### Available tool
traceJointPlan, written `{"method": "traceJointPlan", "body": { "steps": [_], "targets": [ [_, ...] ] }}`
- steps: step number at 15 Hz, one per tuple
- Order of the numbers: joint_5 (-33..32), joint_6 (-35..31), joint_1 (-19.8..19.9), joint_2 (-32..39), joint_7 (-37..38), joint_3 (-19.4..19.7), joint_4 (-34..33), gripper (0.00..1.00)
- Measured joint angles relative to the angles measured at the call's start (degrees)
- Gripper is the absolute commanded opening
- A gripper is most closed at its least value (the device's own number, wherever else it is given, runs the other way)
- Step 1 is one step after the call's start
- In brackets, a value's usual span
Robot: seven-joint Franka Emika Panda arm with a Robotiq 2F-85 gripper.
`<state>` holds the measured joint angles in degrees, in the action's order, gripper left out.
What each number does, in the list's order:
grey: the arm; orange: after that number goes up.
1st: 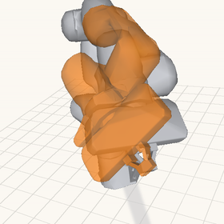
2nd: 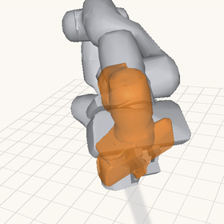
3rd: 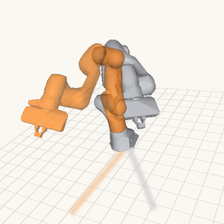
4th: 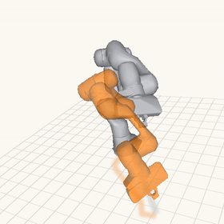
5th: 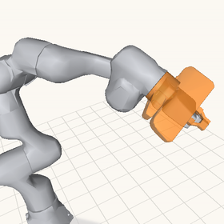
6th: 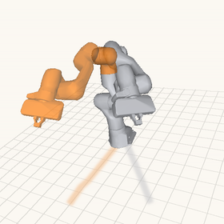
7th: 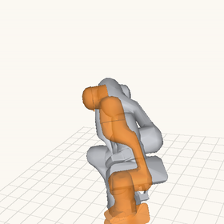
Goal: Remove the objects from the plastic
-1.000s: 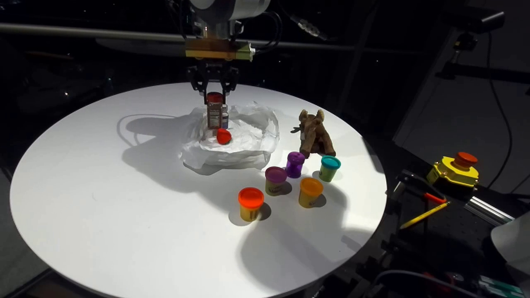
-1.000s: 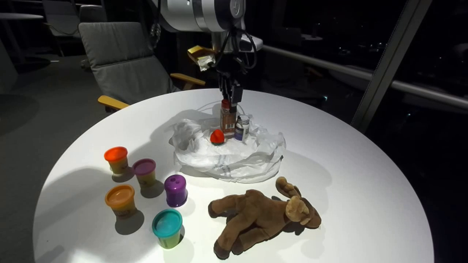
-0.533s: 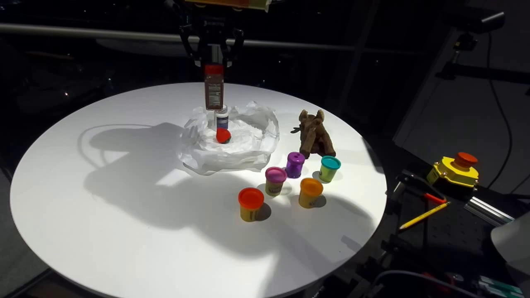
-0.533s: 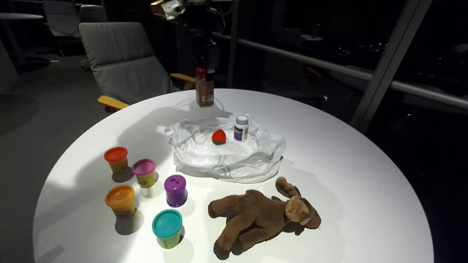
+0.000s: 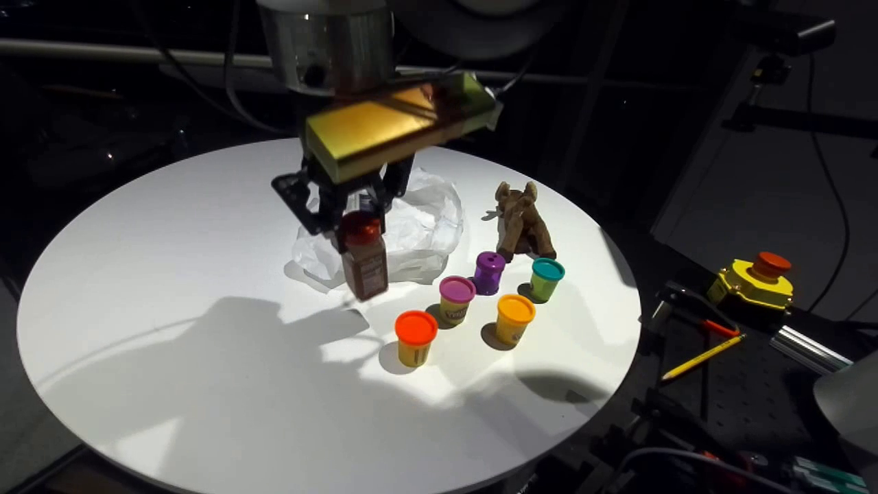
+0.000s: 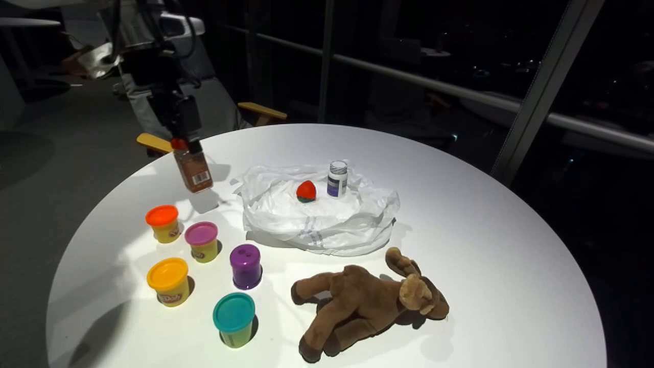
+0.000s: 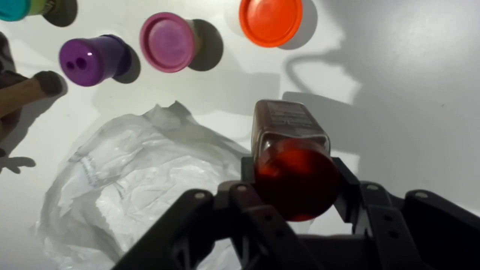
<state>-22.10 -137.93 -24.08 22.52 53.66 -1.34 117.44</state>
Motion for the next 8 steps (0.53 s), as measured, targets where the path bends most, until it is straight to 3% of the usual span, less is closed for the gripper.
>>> {"method": "traceJointPlan", "body": {
  "steps": [3, 7, 8],
  "targets": [
    [-6.83, -8.52, -3.68, 0.49, 8.26, -0.04, 5.07, 0.25],
    [-13.09, -12.91, -5.50, 1.45, 14.63, 0.85, 7.15, 0.25],
    [-13.97, -13.25, -5.50, 1.66, 15.37, 1.15, 7.20, 0.64]
  ]
}}
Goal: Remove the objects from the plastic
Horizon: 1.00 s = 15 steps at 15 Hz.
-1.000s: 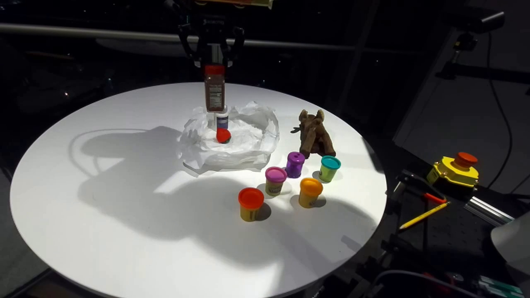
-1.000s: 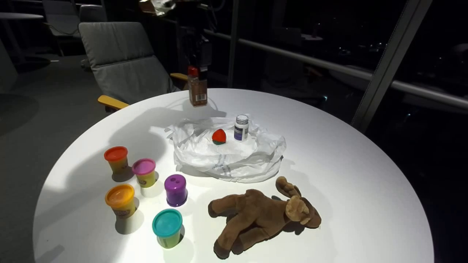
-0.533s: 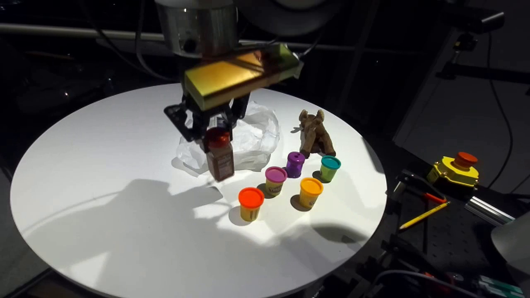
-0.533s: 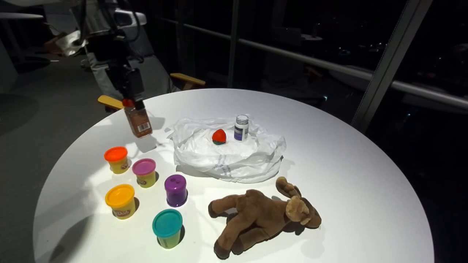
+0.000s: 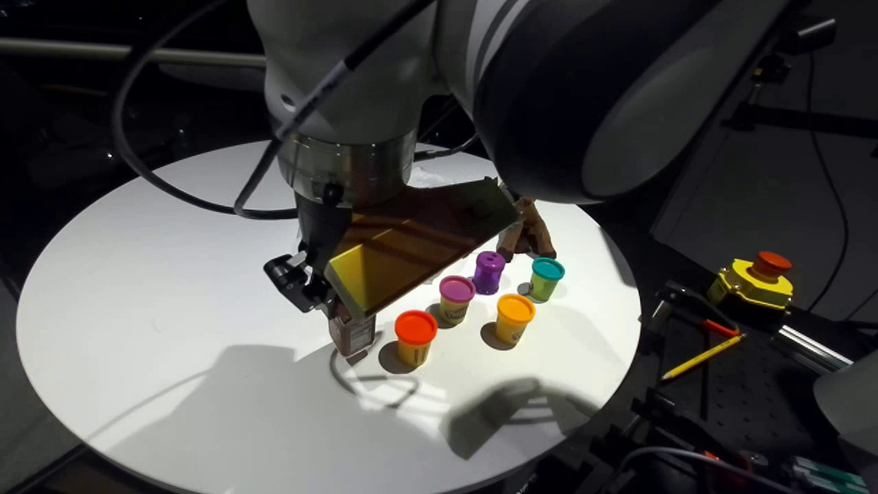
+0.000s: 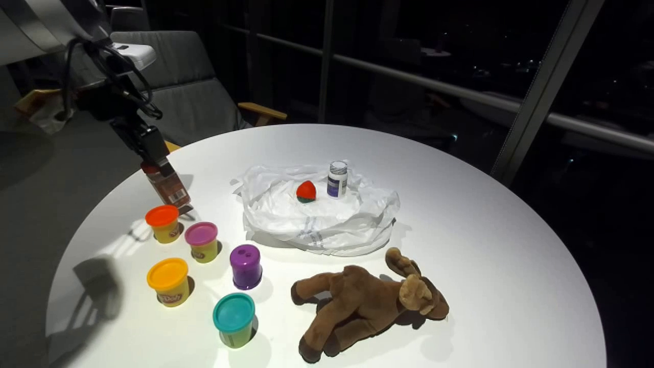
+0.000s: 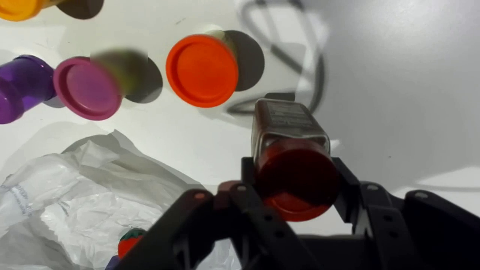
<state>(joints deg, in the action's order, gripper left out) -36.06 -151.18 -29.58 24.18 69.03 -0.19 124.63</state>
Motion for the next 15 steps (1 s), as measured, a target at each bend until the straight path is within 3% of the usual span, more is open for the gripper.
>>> {"method": "traceJointPlan", "body": {
  "steps": [1, 4, 9, 15],
  "targets": [
    [-0.53, -0.08, 0.04, 0.12, 0.33, 0.37, 0.00, 0.76],
    [-0.80, -0.12, 1.05, 0.17, 0.46, 0.94, -0.04, 0.98],
    [1.54, -1.22, 4.78, -0.38, -0.20, 0.81, -0.79, 1.00],
    [5.49, 1.36, 10.44, -1.34, -7.51, 1.94, -5.40, 1.00]
  ]
}}
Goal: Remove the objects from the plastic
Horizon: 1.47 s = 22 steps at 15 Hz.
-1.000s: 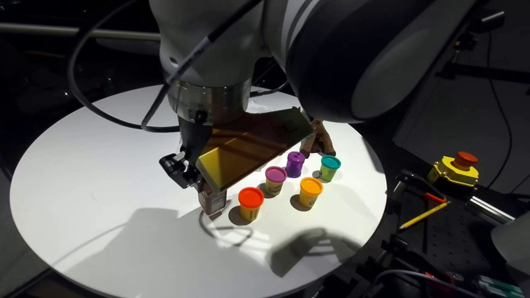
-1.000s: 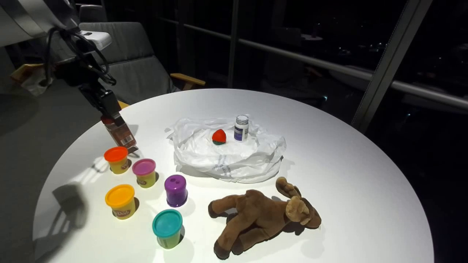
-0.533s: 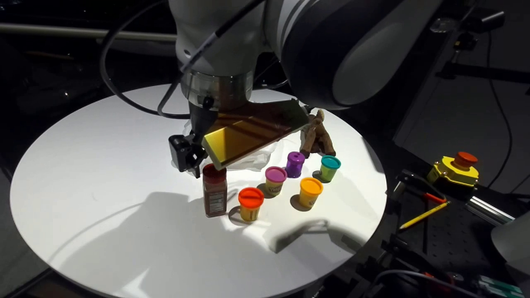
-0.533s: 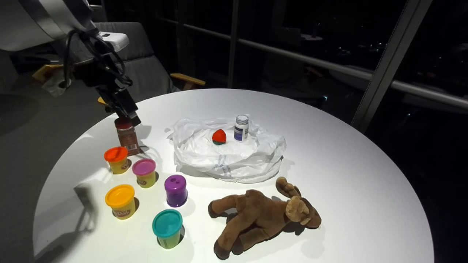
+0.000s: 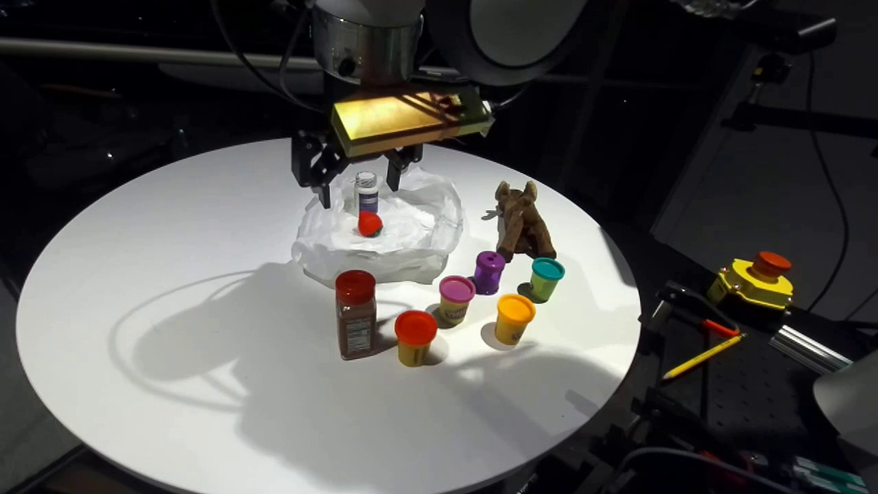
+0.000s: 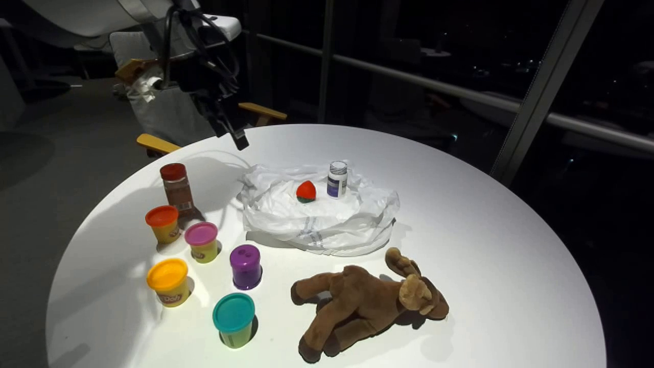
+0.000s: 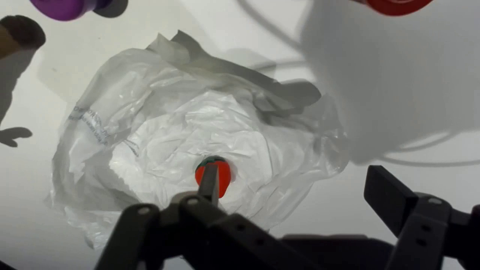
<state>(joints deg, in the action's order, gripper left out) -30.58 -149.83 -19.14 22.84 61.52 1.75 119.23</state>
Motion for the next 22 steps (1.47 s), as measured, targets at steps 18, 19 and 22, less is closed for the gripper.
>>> {"method": "traceJointPlan", "body": {
  "steps": [18, 19, 22],
  "targets": [
    [10.45, 3.19, 3.56, 24.85, -6.58, 8.88, -23.56, 1.00],
    [10.99, 3.68, 3.67, 25.29, -6.60, 9.01, -24.35, 1.00],
    [12.12, 5.05, 3.79, 26.13, -6.90, 8.99, -25.75, 1.00]
  ]
}}
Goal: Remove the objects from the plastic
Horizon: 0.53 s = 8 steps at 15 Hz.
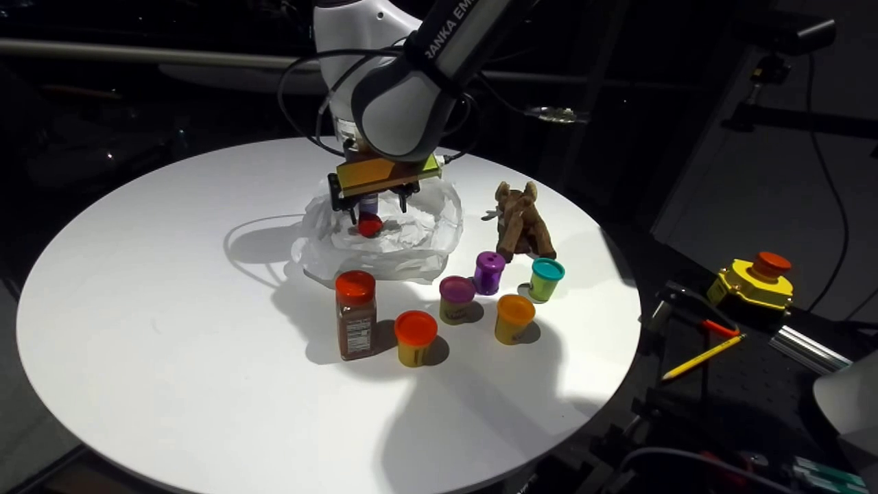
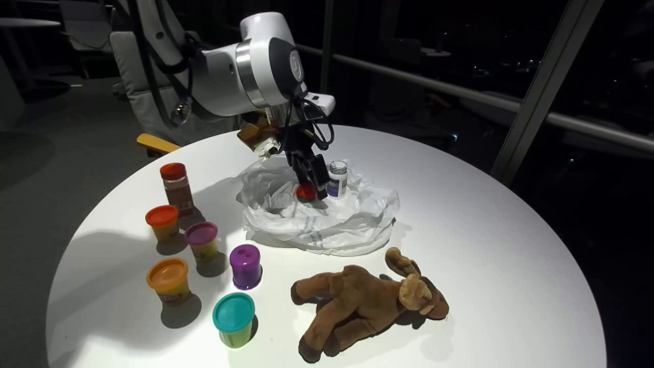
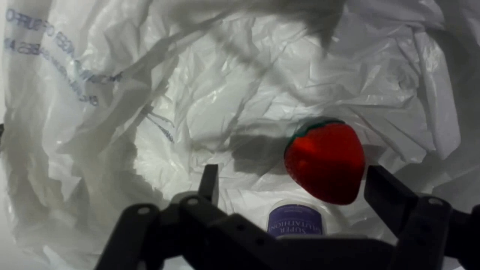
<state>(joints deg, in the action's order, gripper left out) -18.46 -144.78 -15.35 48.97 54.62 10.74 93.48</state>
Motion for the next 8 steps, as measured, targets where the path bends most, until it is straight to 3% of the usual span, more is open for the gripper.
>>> {"method": "traceJointPlan", "body": {
  "steps": [2, 3, 4, 6, 8],
  "targets": [
    [0.75, 0.39, 0.00, 0.34, -0.55, -0.24, -0.28, 1.00],
    [1.34, 0.50, 0.00, 0.44, -1.06, -0.42, -0.30, 0.94],
    [1.93, 0.63, 0.00, 0.50, -1.59, -0.60, -0.31, 0.72],
    [2.75, 0.89, 0.00, 0.53, -2.28, -0.96, -0.31, 0.69],
    [3.53, 1.08, 0.00, 0.53, -2.92, -1.34, -0.37, 0.53]
  ]
}}
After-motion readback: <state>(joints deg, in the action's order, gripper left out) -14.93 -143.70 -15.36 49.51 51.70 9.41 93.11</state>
